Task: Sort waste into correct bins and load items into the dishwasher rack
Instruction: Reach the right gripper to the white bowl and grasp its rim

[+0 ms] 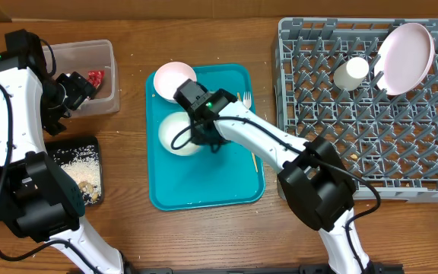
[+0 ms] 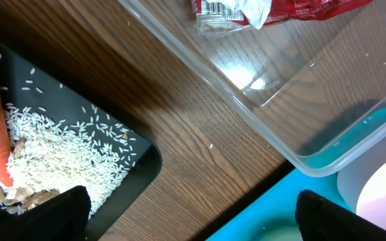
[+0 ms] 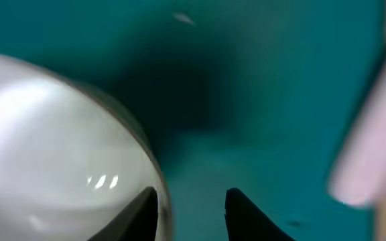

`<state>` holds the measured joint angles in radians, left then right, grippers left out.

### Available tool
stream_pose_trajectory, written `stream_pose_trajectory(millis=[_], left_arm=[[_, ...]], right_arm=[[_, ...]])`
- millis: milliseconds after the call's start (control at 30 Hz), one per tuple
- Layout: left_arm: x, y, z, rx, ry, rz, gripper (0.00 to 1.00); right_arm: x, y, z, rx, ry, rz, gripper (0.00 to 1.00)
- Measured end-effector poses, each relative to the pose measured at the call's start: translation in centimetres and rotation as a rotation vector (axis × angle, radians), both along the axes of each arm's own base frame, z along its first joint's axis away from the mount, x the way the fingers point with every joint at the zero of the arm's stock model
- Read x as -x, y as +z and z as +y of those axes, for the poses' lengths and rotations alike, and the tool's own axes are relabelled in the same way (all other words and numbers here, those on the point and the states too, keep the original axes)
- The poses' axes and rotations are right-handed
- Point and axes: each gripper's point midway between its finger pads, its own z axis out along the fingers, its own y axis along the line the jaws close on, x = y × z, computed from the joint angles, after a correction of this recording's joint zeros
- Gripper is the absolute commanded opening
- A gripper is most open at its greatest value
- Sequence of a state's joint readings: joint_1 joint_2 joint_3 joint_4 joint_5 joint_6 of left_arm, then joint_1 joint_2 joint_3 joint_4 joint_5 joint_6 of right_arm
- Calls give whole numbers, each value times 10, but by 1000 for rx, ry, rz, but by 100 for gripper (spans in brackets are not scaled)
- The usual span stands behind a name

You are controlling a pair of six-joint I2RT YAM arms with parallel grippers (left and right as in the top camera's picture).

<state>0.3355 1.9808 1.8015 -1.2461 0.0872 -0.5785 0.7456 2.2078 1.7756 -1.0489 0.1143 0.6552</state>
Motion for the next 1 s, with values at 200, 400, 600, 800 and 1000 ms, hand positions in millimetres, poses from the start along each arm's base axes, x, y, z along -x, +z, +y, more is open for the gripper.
stream_pose_trajectory(millis=[200, 400, 600, 800, 1000], left_arm=[[0, 0, 0, 0, 0, 0, 100], [0, 0, 0, 0, 0, 0, 100], [0, 0, 0, 0, 0, 0, 100], [0, 0, 0, 0, 0, 0, 100], [0, 0, 0, 0, 0, 0, 100]], right_arm=[[-6, 15, -60, 187, -82, 27, 52], [-26, 50, -53, 143, -32, -29, 58], [-12, 55, 1, -81, 172, 22, 58], [20, 19, 18, -135, 240, 113, 57], [42, -3, 20, -127, 268, 166, 53]])
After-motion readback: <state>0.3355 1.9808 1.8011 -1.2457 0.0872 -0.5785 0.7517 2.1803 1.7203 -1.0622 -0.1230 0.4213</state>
